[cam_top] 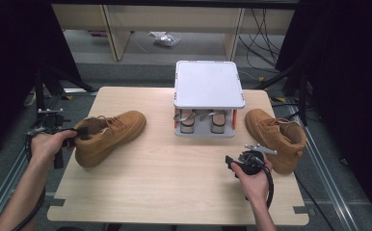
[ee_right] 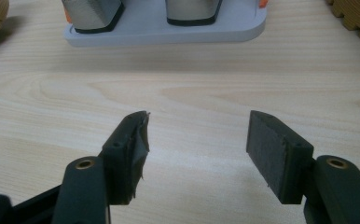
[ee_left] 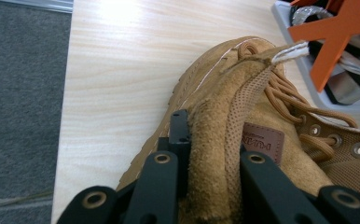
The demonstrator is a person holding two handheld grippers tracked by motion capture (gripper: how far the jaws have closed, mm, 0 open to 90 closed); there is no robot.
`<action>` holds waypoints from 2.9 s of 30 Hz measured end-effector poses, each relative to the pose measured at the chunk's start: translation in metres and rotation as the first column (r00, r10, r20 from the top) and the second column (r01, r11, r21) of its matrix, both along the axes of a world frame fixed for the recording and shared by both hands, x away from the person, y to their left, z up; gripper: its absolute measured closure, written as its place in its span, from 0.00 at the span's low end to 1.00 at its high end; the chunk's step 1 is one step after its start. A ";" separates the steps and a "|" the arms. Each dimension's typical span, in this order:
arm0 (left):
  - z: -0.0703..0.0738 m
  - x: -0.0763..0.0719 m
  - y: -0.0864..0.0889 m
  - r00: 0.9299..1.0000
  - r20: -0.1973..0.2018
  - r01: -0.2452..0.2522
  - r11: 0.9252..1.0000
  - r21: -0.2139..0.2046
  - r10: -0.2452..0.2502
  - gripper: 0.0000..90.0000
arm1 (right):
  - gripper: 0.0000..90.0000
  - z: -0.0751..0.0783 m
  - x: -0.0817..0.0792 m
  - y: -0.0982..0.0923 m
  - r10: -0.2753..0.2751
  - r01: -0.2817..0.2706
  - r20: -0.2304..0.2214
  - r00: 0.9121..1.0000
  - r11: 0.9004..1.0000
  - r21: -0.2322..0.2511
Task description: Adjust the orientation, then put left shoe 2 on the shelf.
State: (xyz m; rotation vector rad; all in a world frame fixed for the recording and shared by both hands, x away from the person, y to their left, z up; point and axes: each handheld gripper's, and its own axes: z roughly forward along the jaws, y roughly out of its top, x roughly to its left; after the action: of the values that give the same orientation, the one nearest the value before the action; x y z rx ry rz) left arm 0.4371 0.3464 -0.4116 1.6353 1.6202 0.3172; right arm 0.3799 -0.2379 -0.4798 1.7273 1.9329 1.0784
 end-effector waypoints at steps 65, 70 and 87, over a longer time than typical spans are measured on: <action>0.036 0.033 -0.019 0.992 0.097 -0.071 0.987 -0.144 0.085 0.90 | 0.44 0.008 0.002 -0.002 0.004 -0.004 0.034 0.999 1.000 0.023; 0.038 0.036 -0.023 0.991 0.095 -0.081 0.985 -0.155 0.096 0.90 | 0.44 0.008 0.002 -0.002 0.003 -0.004 0.034 0.999 1.000 0.024; 0.045 0.045 -0.036 0.990 0.116 -0.067 0.985 -0.159 0.086 0.90 | 0.44 0.009 0.001 -0.002 0.003 -0.004 0.024 1.000 0.999 0.032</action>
State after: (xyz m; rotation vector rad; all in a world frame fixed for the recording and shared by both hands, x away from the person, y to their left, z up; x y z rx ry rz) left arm 0.4824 0.3106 -0.3666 1.4128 1.5772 0.3169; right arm 0.3812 -0.2398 -0.4711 1.7202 1.9156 1.1317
